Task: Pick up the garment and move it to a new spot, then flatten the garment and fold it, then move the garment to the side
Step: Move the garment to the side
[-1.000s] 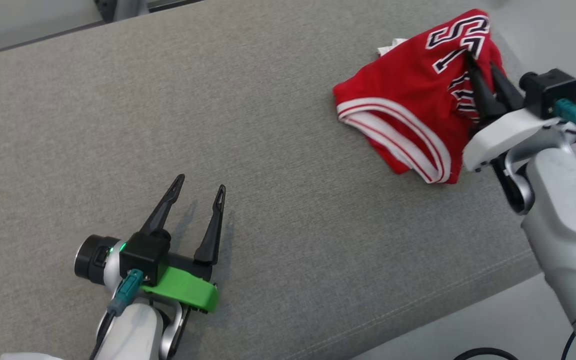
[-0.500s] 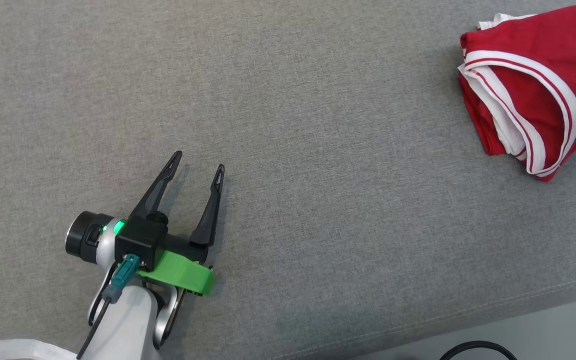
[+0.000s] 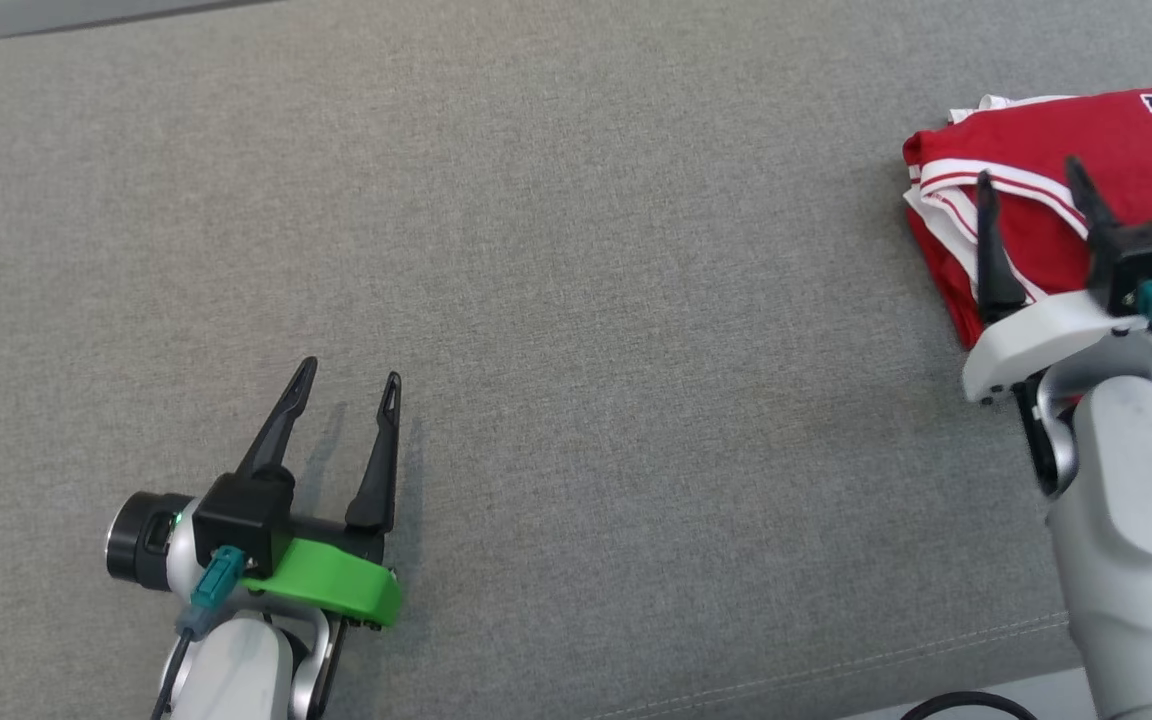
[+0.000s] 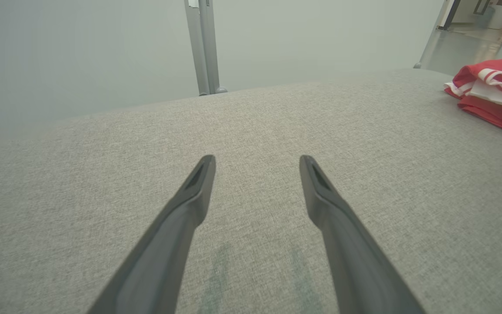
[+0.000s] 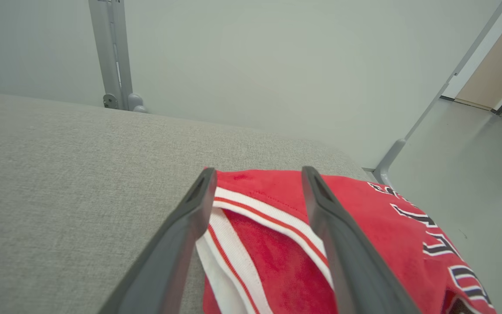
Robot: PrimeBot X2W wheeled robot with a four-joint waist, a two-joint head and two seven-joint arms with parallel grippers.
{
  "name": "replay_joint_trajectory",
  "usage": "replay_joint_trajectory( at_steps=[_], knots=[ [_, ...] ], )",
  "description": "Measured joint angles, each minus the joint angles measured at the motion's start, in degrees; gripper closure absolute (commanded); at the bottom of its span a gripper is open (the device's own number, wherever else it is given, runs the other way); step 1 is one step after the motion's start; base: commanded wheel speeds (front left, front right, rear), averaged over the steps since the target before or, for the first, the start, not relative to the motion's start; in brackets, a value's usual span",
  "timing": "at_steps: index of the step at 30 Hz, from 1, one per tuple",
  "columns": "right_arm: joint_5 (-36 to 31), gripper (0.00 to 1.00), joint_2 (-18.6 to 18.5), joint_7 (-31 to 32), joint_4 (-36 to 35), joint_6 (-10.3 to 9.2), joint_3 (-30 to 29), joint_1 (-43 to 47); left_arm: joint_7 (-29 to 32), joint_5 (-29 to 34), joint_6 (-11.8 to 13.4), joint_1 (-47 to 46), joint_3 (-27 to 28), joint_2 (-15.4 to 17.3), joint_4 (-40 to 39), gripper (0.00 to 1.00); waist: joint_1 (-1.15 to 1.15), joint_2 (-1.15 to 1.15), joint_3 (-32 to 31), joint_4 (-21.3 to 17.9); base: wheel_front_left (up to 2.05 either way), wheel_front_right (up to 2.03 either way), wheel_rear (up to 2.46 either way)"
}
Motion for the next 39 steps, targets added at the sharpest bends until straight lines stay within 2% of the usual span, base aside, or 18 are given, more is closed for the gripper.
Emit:
replay_joint_trajectory(
  at_steps=[4,10,19,39],
  knots=[
    [4.4,0.0,1.6,0.0,-3.0,0.0,5.0,5.2,0.0,-0.1,0.5,2.1,2.4,-0.6,0.7,0.0,0.0,0.0,-2.9,0.6,0.0,0.0,0.0],
    [7.2,0.0,3.7,0.0,-4.8,0.0,8.1,12.1,0.0,-0.2,0.7,4.7,5.8,-1.4,1.2,0.0,0.0,0.0,-7.4,2.5,0.0,0.0,0.0],
    [7.2,0.0,5.2,0.0,-6.4,0.0,8.5,18.2,0.0,-1.0,1.9,7.3,10.5,-1.9,2.9,0.0,0.0,0.0,-12.4,4.8,0.0,0.0,0.0],
    [5.7,0.0,6.4,0.0,-9.6,0.0,7.9,27.0,0.0,-2.2,2.2,12.6,13.1,-2.0,6.9,0.0,-0.01,0.0,-20.8,6.8,0.0,0.0,0.0]
  ],
)
